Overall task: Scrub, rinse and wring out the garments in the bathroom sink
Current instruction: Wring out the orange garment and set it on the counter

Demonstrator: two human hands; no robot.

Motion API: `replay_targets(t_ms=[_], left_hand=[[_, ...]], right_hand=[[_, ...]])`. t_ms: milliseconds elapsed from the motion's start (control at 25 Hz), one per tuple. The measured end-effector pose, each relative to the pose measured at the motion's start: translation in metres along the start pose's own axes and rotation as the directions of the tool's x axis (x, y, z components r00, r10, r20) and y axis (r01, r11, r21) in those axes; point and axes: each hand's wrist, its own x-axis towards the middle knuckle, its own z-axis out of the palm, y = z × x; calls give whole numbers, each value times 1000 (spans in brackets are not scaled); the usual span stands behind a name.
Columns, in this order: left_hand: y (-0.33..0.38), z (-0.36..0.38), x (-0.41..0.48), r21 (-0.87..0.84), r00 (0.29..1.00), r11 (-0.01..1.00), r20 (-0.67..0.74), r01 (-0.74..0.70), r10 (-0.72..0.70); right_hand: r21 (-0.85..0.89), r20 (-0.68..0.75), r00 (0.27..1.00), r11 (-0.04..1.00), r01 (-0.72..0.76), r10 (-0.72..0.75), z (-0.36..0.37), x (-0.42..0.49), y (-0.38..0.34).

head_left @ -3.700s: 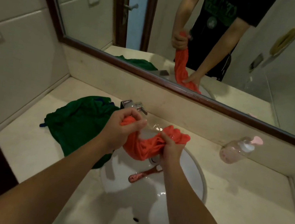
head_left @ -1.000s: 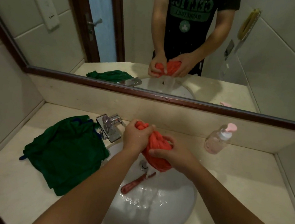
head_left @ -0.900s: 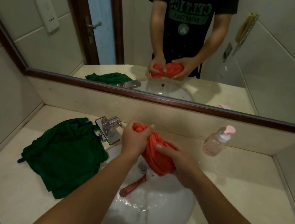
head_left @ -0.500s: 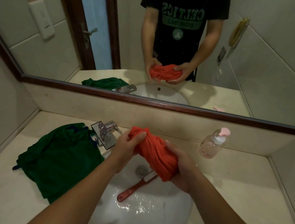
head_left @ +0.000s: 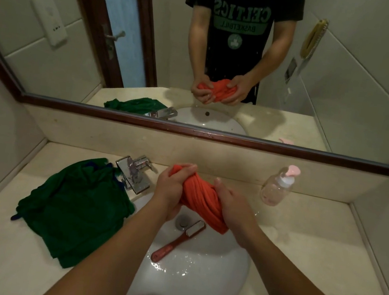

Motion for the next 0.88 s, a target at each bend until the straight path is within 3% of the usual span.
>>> replay_targets(t_ms=[160, 320, 440, 560, 680, 800, 880], left_hand=[[0, 2, 3, 142, 998, 988, -36, -51, 57], [-3, 2, 8, 290, 990, 953, -75, -91, 117], [-7, 2, 7, 401, 978, 908, -107, -122, 179], [-8, 2, 8, 520, 965, 834, -64, -186, 255], [-9, 1, 9, 613, 958, 764, -42, -201, 285], [-11, -4, 12, 562, 963, 810, -82, -166, 255], [-9, -8, 12, 471, 978, 873, -87, -129, 191]], right_hand=[[-286, -3, 977, 937, 203, -213, 4, 0, 4], [-454, 35, 952, 844, 286, -304, 10, 4, 8], [-637, 117, 914, 676, 369, -389, 15, 7, 11], [-637, 111, 867, 636, 437, -485, 17, 8, 11], [-679, 216, 875, 578, 453, -433, 20, 13, 11], [-680, 187, 920, 630, 375, -346, 21, 15, 9], [-550, 114, 962, 791, 269, -248, 20, 14, 11]])
